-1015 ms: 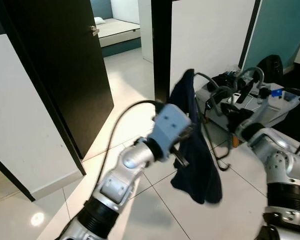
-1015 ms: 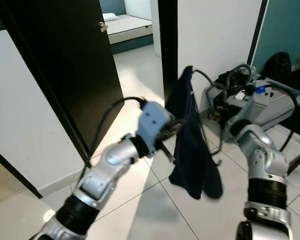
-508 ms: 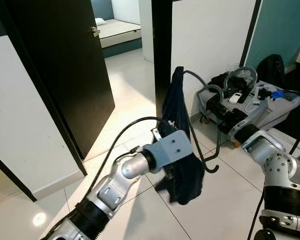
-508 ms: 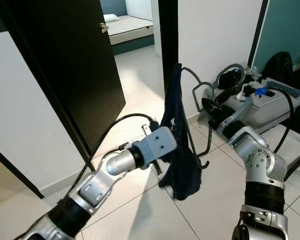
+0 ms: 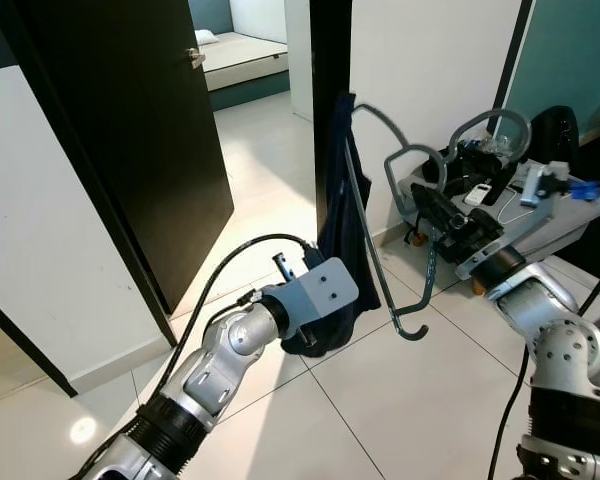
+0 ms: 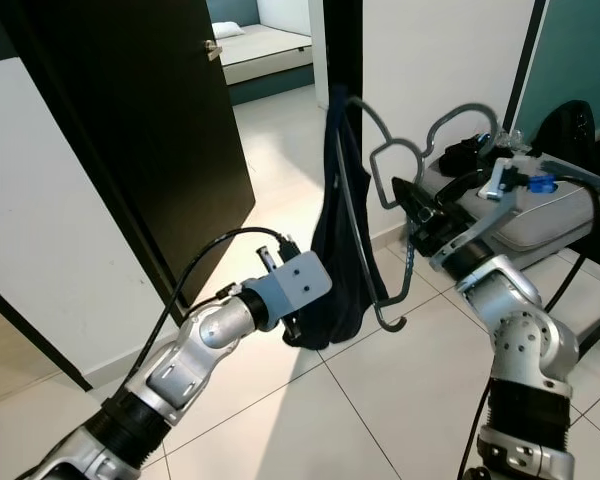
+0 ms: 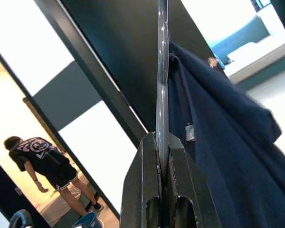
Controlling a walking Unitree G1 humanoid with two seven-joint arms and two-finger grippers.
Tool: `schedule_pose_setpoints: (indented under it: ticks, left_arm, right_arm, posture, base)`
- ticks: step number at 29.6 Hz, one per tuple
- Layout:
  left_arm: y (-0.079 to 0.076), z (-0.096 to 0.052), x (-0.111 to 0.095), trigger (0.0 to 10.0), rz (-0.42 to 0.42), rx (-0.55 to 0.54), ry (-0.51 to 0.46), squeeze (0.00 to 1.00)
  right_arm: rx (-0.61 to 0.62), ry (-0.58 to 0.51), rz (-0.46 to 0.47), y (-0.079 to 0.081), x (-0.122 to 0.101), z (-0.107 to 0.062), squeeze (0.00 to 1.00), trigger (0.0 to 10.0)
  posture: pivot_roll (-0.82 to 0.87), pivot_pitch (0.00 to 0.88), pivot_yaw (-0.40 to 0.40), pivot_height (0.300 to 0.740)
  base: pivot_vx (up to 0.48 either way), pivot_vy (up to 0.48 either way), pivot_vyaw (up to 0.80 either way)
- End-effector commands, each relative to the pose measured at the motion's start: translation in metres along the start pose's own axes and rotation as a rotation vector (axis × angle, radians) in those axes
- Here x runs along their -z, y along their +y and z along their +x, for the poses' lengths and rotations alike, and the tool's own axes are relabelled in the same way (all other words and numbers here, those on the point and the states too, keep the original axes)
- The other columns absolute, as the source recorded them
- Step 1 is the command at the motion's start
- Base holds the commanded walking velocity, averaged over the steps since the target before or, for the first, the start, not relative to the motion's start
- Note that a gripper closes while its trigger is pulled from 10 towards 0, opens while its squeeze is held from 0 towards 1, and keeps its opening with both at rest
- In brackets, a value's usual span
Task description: Hang hanger
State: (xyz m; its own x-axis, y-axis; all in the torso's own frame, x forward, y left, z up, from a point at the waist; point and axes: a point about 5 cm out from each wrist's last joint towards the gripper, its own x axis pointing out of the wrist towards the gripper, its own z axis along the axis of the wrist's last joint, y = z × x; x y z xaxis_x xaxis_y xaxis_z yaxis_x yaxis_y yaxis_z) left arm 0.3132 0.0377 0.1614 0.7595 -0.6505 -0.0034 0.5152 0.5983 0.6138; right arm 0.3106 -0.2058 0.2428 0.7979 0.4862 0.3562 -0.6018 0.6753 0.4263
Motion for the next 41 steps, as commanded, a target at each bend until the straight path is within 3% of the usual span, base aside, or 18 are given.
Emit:
schedule_pose_setpoints:
  ticks: [1,7,8,15,17,22,23,26,29,31,32,33,34,35,41]
  left_arm:
    - [0.003,-0.002,0.009,10.0,-0.008,-0.009,0.036,0.00]
    - [0.004,-0.002,0.004,10.0,-0.052,-0.009,-0.013,0.00]
    - [0.004,-0.004,-0.003,10.0,-0.146,0.003,-0.067,1.00]
    - [0.010,-0.012,-0.018,10.0,-0.318,0.031,-0.187,1.00]
    - [0.018,-0.023,-0.027,10.0,-0.400,0.090,-0.253,1.00]
    - [0.028,-0.034,-0.034,10.0,-0.432,0.125,-0.312,1.00]
    - [0.037,-0.037,-0.037,10.0,-0.438,0.087,-0.333,1.00]
    - [0.047,-0.038,-0.040,10.0,-0.438,0.036,-0.350,1.00]
    - [0.095,-0.037,-0.052,10.0,-0.486,-0.323,-0.426,1.00]
    - [0.095,-0.037,-0.052,10.0,-0.486,-0.323,-0.426,1.00]
    - [0.103,-0.037,-0.057,10.0,-0.487,-0.397,-0.442,0.94]
    - [0.103,-0.037,-0.057,10.0,-0.487,-0.397,-0.442,0.94]
    - [0.106,-0.036,-0.060,10.0,-0.489,-0.424,-0.452,0.24]
    - [0.108,-0.037,-0.064,10.0,-0.490,-0.445,-0.456,0.00]
    - [0.107,-0.031,-0.070,10.0,-0.486,-0.507,-0.432,0.00]
  right_arm:
    - [-0.031,-0.011,-0.044,0.005,-0.001,0.001,0.00,10.0]
    - [-0.031,0.022,-0.096,0.006,0.003,0.000,0.00,10.0]
    - [-0.035,0.020,-0.117,0.007,0.004,0.000,0.00,10.0]
    - [-0.093,-0.022,-0.135,0.014,-0.002,-0.003,0.00,10.0]
    - [-0.140,-0.035,-0.146,0.019,-0.003,-0.007,0.00,10.0]
    - [-0.170,-0.051,-0.146,0.020,-0.005,-0.010,0.00,10.0]
    - [-0.189,-0.054,-0.146,0.021,-0.005,-0.012,0.00,10.0]
    - [-0.205,-0.052,-0.150,0.022,-0.004,-0.013,0.00,10.0]
    - [-0.229,-0.013,-0.171,0.023,0.002,-0.016,0.00,10.0]
    - [-0.229,-0.013,-0.171,0.023,0.002,-0.016,0.00,10.0]
    - [-0.237,0.004,-0.177,0.024,0.005,-0.017,0.00,10.0]
    - [-0.237,0.004,-0.177,0.024,0.005,-0.017,0.00,10.0]
    - [-0.244,0.014,-0.183,0.025,0.007,-0.017,0.00,10.0]
    - [-0.258,0.030,-0.189,0.027,0.011,-0.018,0.00,10.0]
    - [-0.299,0.093,-0.203,0.031,0.026,-0.021,0.00,10.0]
  posture:
    - [-0.08,0.000,0.086,0.740]
    - [-0.08,0.000,0.092,0.740]
    - [-0.08,0.000,0.093,0.740]
    - [-0.08,0.000,0.095,0.740]
    - [-0.08,0.000,0.095,0.740]
    - [-0.08,0.000,0.093,0.740]
    - [-0.07,0.000,0.094,0.740]
    - [-0.07,0.000,0.091,0.740]
    - [-0.07,0.000,0.088,0.740]
    - [-0.07,0.000,0.088,0.740]
    - [-0.07,0.000,0.088,0.740]
    - [-0.07,0.000,0.088,0.740]
    - [-0.07,0.000,0.088,0.740]
    - [-0.07,0.000,0.088,0.740]
    - [-0.08,0.000,0.094,0.740]
  base:
    - [0.000,0.000,0.00]
    - [0.000,0.000,0.00]
    - [0.000,0.000,0.00]
    - [0.000,0.000,0.00]
    - [0.000,0.000,0.00]
    - [0.000,0.000,0.00]
    - [0.000,0.000,0.00]
    - [0.000,0.000,0.00]
    - [0.000,0.000,0.00]
    - [0.000,0.000,0.00]
    - [0.000,0.000,0.00]
    - [0.000,0.000,0.00]
    - [0.000,0.000,0.00]
    - [0.000,0.000,0.00]
    - [0.000,0.000,0.00]
